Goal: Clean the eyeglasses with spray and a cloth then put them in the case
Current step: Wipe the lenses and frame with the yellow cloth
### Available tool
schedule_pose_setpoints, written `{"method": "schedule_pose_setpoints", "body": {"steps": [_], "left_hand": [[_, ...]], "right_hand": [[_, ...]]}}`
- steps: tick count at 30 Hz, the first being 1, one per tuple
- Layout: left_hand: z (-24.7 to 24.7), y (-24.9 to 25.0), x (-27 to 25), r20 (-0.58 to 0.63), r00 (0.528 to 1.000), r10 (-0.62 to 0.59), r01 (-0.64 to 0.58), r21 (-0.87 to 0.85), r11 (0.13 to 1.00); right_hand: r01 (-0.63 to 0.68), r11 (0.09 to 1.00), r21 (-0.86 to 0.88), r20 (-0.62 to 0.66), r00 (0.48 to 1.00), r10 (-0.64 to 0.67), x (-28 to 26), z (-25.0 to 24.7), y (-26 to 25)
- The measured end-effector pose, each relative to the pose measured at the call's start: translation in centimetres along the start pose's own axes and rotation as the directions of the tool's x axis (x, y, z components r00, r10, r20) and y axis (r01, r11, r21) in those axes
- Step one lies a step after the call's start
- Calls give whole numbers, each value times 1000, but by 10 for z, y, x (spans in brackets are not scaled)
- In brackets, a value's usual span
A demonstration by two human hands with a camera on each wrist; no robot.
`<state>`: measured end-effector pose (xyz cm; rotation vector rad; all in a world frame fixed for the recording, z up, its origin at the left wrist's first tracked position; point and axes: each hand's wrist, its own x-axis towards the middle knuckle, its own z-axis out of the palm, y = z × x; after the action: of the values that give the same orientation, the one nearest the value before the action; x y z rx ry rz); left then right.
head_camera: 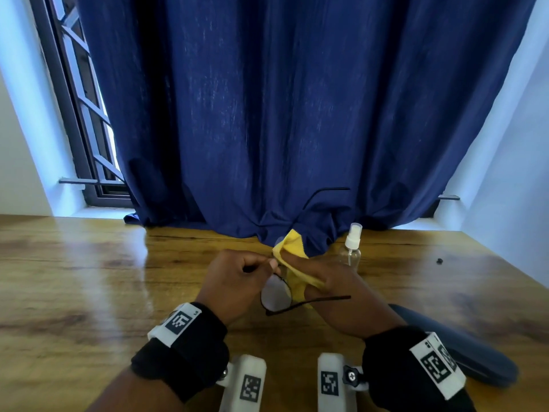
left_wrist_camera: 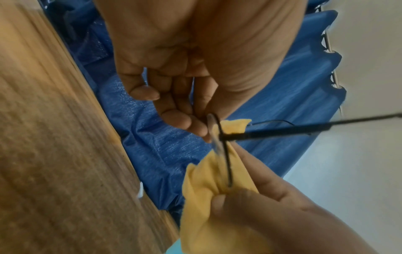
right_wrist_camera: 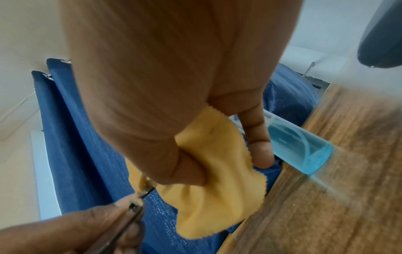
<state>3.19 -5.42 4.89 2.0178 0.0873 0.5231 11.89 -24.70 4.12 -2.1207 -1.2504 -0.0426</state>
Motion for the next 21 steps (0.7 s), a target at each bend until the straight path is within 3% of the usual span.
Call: {"method": "schedule_pose_setpoints", "body": {"steps": [4,7,10,12,18,21], "left_hand": [[-2,-1,0,10,1000,-26,26,8,1000],[0,2,-1,32,999,-9,8,29,1000],[2,4,-1,51,999,17,-18,18,1000],[2,4,-1,42,999,14,-14,5,1000],[6,2,-1,49,999,17,-18,13,1000],[4,3,-1,57,998,17,-18,10,1000]], "right_hand": [[-81,995,-62,-142,987,71,-1,-5,3],[-105,989,-100,-107,990,94,-1,-4,4],[-21,999,-47,-38,999,19,1,2,-1],[13,1000,-21,-86,996,-15,2,1,-5],[-109,992,-65,-258,962,88,0,-10,0],[-109,987,-116,-210,974,83,0,-9,-5]]}}
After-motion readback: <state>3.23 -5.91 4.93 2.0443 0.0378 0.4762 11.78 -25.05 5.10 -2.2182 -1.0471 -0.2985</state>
